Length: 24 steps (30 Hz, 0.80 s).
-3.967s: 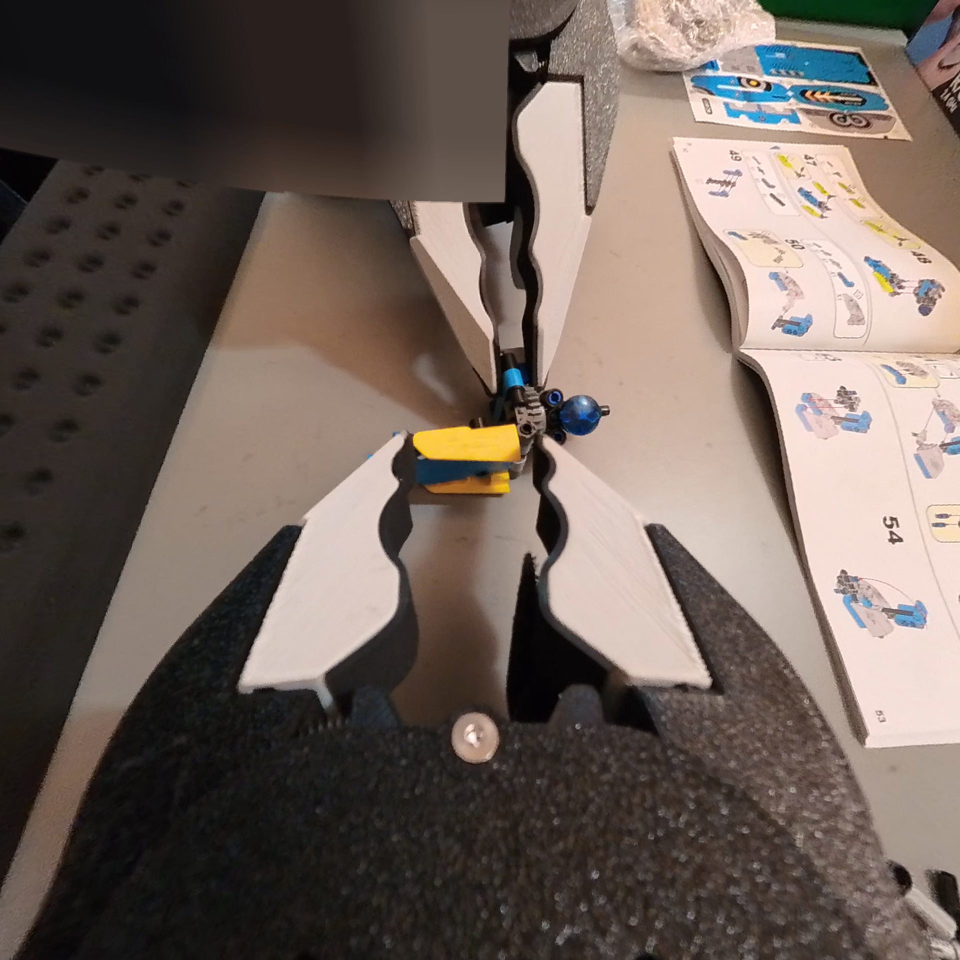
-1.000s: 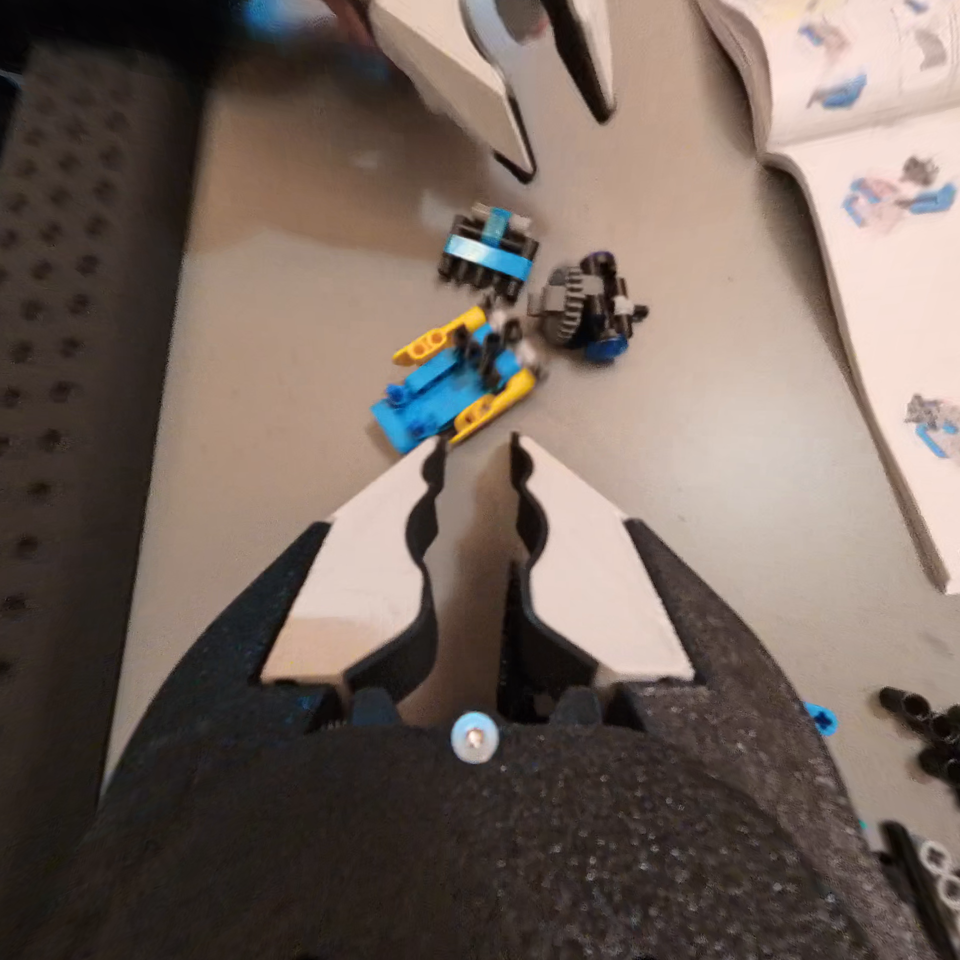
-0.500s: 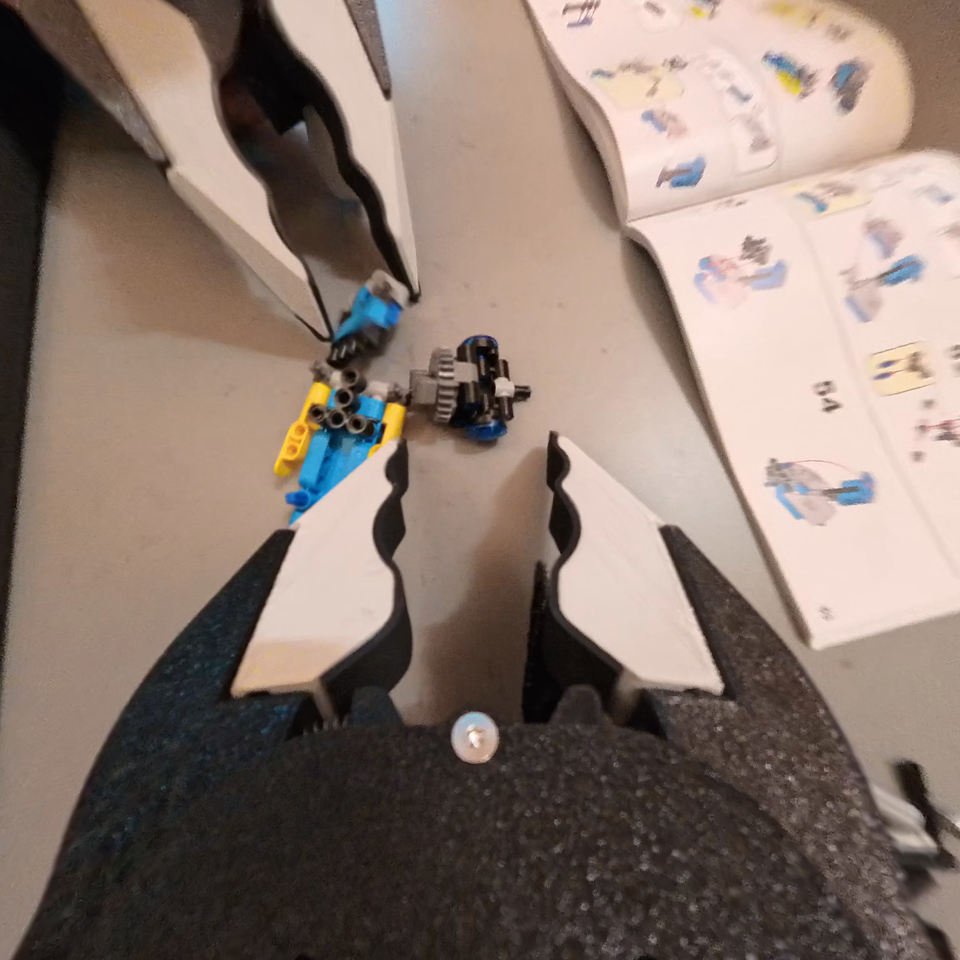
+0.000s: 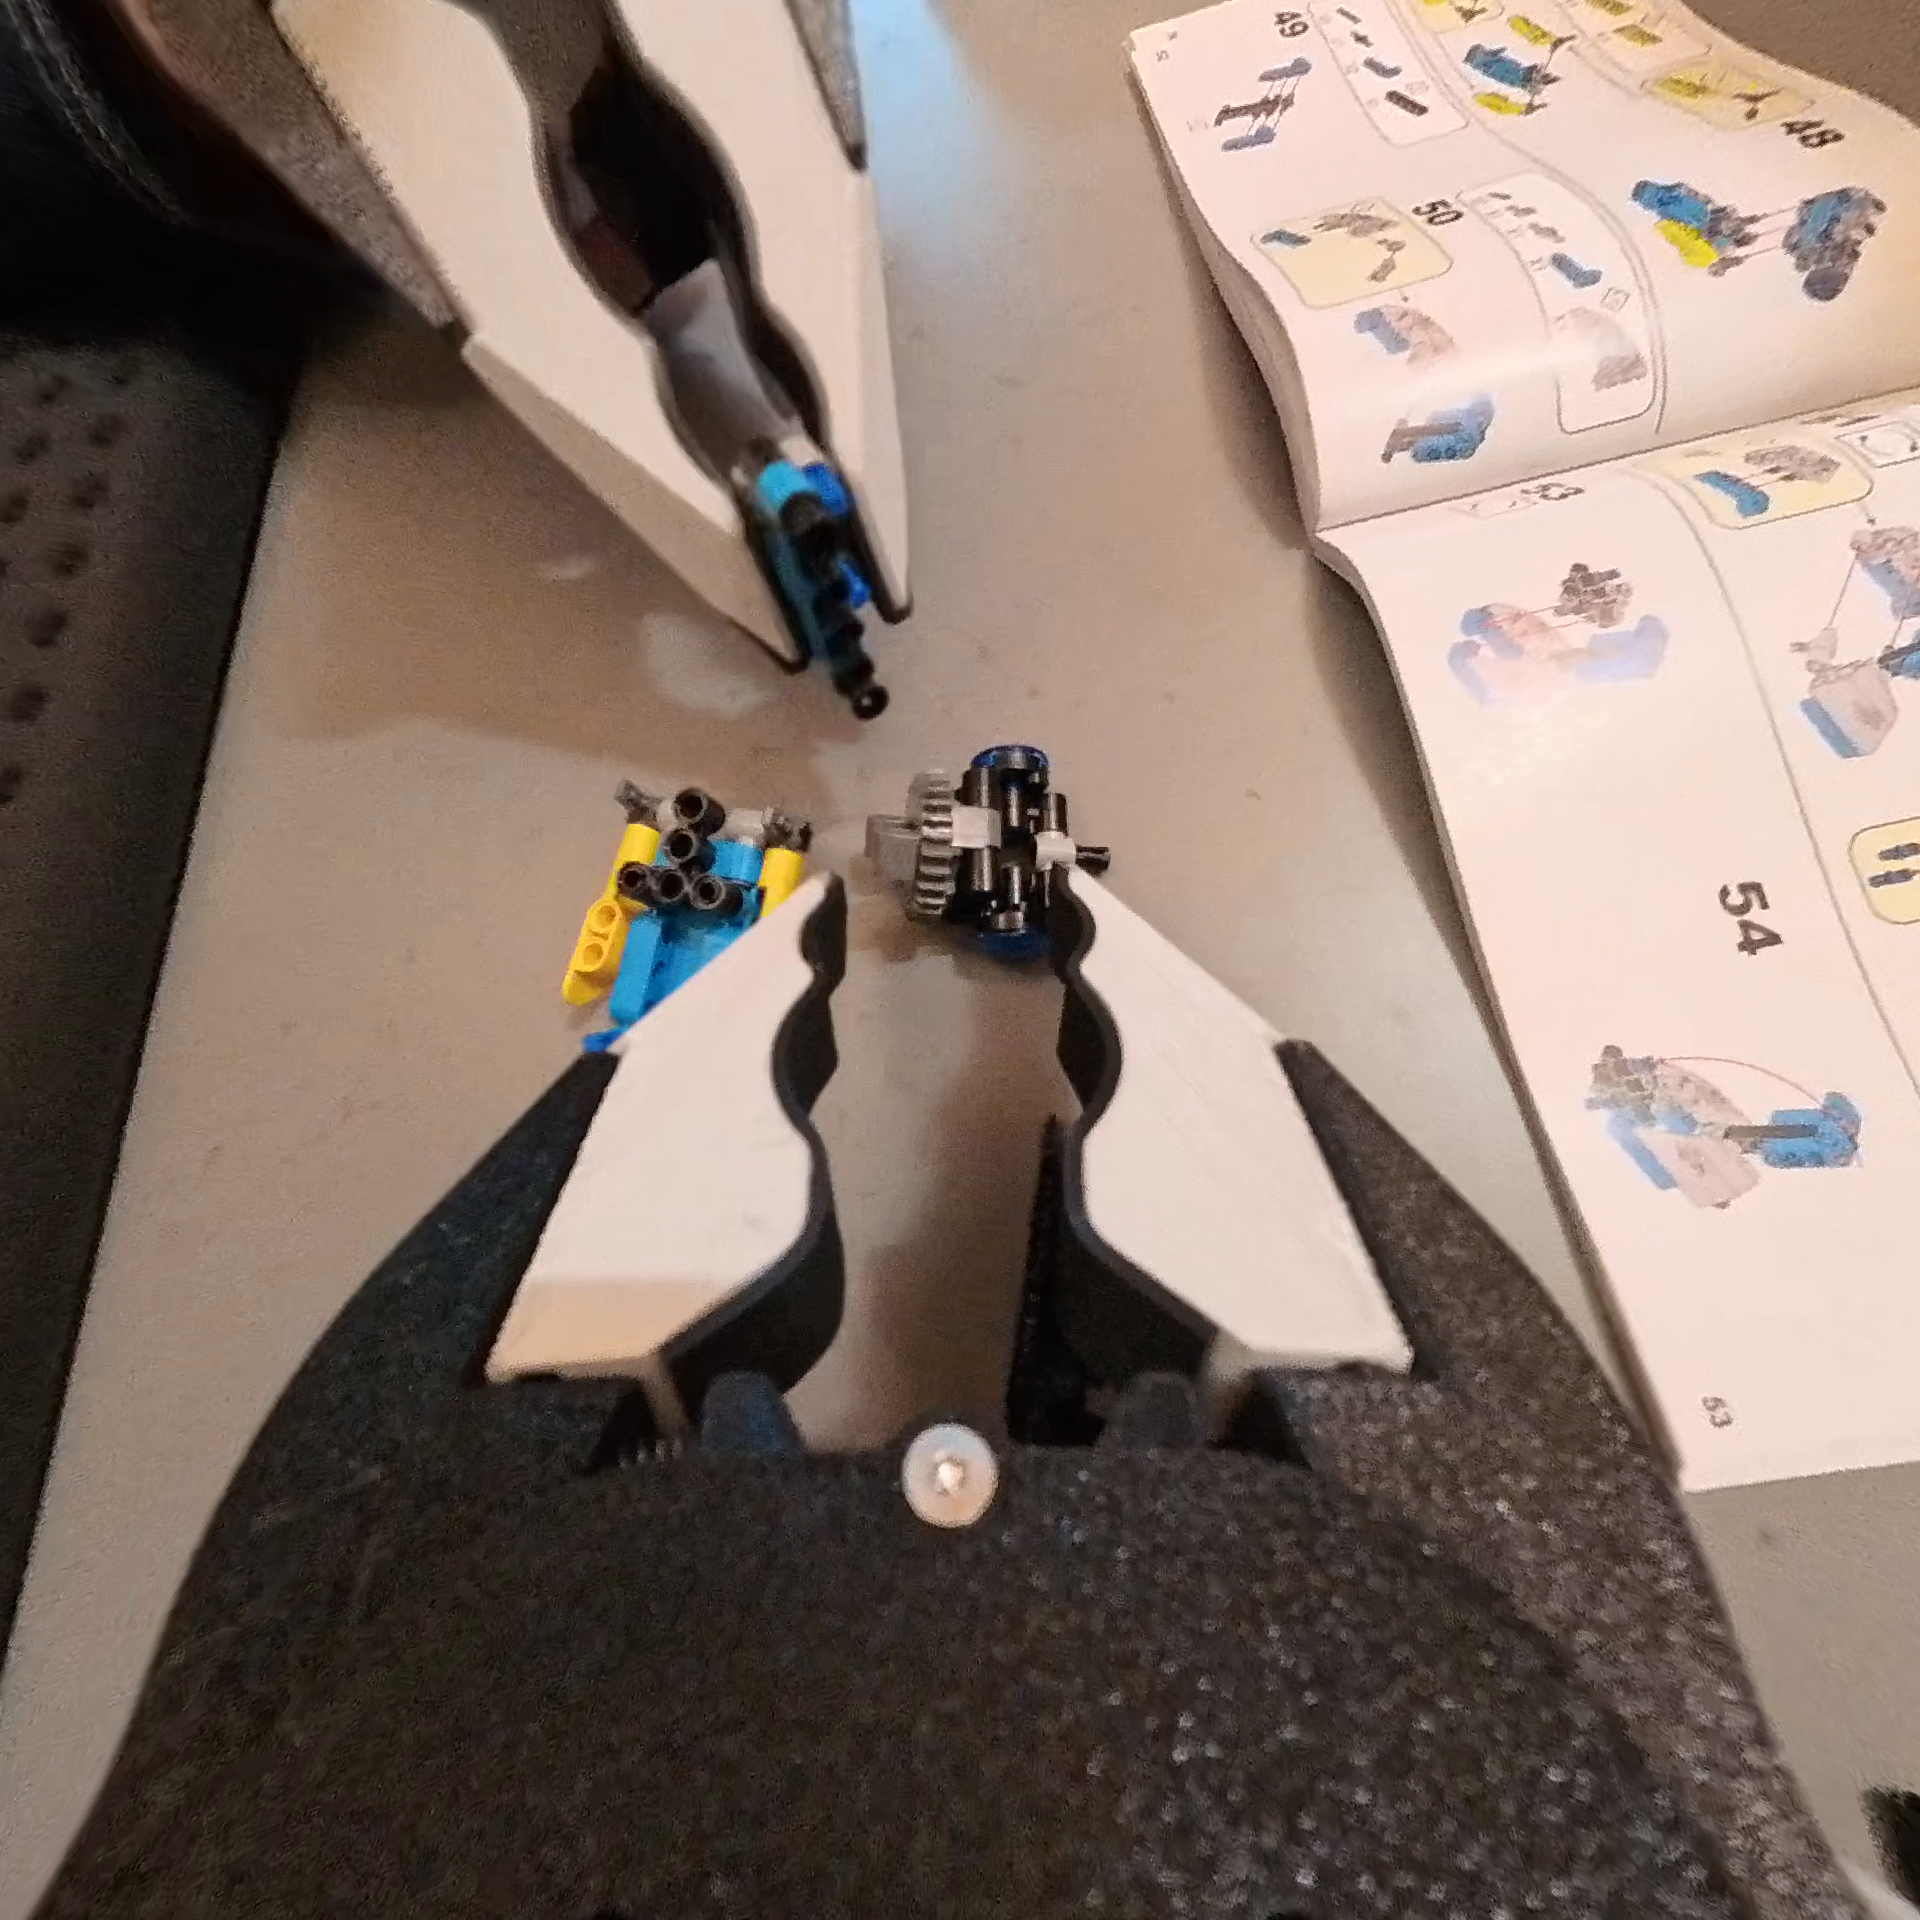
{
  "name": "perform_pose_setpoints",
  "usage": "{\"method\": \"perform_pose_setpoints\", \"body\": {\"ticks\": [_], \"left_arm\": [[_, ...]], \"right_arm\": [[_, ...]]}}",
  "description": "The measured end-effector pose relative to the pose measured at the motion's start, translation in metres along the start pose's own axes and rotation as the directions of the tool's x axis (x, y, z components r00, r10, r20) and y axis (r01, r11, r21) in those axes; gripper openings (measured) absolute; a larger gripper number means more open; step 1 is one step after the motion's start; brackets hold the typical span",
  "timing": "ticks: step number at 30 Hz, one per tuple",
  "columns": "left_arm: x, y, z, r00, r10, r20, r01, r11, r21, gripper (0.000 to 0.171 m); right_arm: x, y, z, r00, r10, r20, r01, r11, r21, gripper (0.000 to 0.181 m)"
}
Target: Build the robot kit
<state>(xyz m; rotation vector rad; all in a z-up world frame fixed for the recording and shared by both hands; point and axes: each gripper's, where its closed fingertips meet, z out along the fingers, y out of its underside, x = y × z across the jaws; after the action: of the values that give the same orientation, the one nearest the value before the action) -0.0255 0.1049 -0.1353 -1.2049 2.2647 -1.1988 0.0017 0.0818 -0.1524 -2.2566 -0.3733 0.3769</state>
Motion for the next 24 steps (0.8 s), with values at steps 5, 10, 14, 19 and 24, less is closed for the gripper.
{"method": "perform_pose_setpoints", "body": {"ticks": [5, 10, 14, 19, 24], "left_arm": [[0.002, 0.015, 0.013, 0.997, -0.023, -0.072, 0.016, 0.994, -0.105, 0.015], [0.008, 0.02, 0.018, 0.989, -0.032, -0.144, -0.001, 0.975, -0.224, 0.015], [0.008, 0.022, 0.017, 0.981, 0.029, -0.194, -0.083, 0.957, -0.278, 0.015], [0.003, 0.02, 0.019, 0.976, 0.053, -0.212, -0.115, 0.948, -0.295, 0.015], [0.001, 0.015, 0.022, 0.962, -0.057, -0.266, 0.006, 0.982, -0.188, 0.017]], "right_arm": [[0.005, 0.0, 0.001, 0.995, -0.076, -0.062, 0.076, 0.997, -0.015, 0.029], [-0.003, -0.003, 0.005, 0.978, -0.189, -0.087, 0.187, 0.982, -0.027, 0.021], [-0.004, -0.006, 0.007, 0.97, -0.227, -0.083, 0.222, 0.973, -0.064, 0.019], [0.002, -0.012, 0.008, 0.956, -0.281, -0.089, 0.274, 0.958, -0.088, 0.019], [0.002, -0.012, 0.009, 0.947, -0.304, -0.106, 0.299, 0.952, -0.059, 0.019]]}}
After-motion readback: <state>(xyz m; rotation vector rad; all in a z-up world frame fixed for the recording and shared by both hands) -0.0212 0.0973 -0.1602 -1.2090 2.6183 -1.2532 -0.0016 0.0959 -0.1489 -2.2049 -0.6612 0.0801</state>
